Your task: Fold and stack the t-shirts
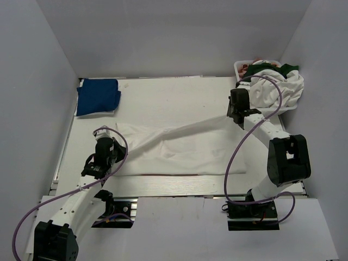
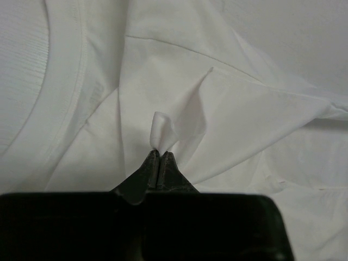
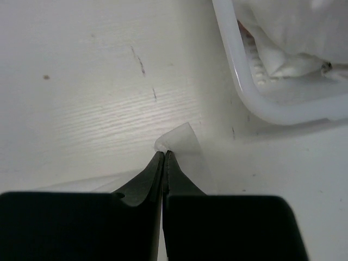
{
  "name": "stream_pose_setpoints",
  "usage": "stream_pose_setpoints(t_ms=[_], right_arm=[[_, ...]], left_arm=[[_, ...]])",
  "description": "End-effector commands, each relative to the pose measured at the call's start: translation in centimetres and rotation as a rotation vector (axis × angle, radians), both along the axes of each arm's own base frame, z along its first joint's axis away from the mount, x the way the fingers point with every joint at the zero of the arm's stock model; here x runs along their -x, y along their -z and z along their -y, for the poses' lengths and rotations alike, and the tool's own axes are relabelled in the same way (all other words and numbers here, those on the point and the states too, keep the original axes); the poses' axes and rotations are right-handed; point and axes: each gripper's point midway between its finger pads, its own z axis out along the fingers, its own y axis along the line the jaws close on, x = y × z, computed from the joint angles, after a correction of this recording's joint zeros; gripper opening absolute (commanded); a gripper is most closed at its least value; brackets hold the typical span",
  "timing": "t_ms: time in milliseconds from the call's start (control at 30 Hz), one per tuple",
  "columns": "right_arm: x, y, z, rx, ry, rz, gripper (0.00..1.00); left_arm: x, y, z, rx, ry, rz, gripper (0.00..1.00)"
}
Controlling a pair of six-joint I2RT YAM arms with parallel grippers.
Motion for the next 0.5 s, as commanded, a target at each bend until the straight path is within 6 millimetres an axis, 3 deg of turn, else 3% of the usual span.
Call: stream_pose_setpoints(t_ms=[0, 100, 233, 367, 467], right_arm=[[1.8, 2.0, 2.6, 0.045, 0.13, -0.047, 0.0], [3.8, 3.5, 3.9, 0.051, 0.211, -0.099, 0.0], [6.2, 5.3, 4.1, 0.004, 0.255, -0.166, 0.0], [9.2, 6.7, 4.4, -0.052, 0.339, -0.24, 0.0], [11.2, 8.1, 4.0, -0.093, 0.372, -0.309, 0.01]], left_arm=[[-0.3, -1.1, -0.1, -0.008, -0.005, 0.017, 0.0], [0.0, -0.3, -0.2, -0.016, -0.005, -0.021, 0.0], [1.0, 0.6, -0.1, 0.001, -0.014, -0.074, 0.0], [2.3, 1.6, -1.3, -0.012, -0.094, -0.151, 0.0], [2.9, 2.0, -1.5, -0.003, -0.122, -0.188, 0.15]])
